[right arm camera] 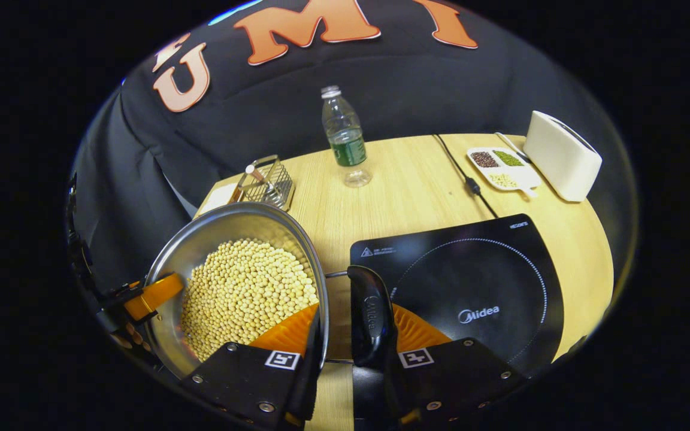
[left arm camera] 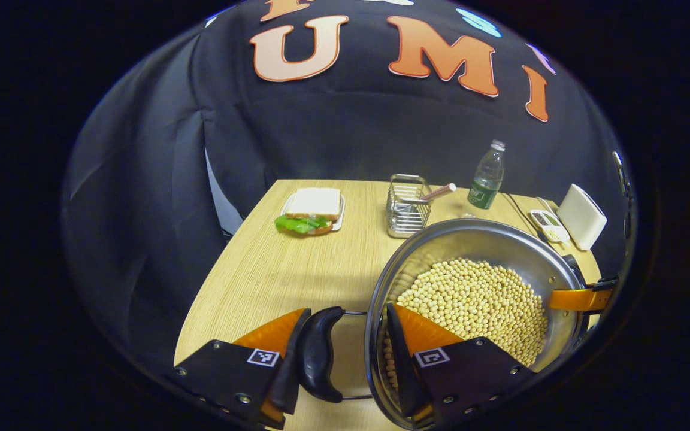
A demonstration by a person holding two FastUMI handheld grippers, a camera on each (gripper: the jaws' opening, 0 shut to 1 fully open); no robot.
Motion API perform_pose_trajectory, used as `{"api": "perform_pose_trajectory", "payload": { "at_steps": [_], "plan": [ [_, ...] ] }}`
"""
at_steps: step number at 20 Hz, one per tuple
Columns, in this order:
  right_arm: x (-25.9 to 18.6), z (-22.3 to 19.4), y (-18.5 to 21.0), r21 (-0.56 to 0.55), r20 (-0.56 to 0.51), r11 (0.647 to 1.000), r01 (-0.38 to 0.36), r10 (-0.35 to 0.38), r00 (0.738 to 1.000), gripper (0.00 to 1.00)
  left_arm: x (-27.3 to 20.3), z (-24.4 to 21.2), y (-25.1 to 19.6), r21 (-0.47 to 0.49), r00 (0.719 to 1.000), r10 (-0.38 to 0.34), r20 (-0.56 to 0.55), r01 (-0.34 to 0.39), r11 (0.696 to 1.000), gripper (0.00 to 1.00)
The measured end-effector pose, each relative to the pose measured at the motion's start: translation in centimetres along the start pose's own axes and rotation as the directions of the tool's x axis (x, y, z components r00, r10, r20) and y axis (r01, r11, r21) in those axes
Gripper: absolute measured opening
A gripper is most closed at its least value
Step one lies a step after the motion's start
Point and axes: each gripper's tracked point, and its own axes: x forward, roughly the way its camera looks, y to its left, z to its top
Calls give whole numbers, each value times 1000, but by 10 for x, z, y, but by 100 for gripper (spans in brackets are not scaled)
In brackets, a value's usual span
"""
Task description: First push the handle of the pot to place it horizontally, then grasp the pot with both hands and set it on the induction cooktop.
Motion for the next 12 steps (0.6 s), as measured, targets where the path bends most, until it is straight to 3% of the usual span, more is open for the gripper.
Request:
{"api": "perform_pose_trajectory", "payload": {
  "at_steps": [4, 12],
  "plan": [
    [-2, -4, 0, 21, 41, 1000, 14, -15, 999, 46, -3, 18, -34, 22, 999, -28, 30, 28, 999, 63],
    [-6, -14, 2, 62, 102, 997, 39, -45, 994, 46, -13, 53, -114, 61, 994, -83, 74, 79, 995, 66]
  ]
}}
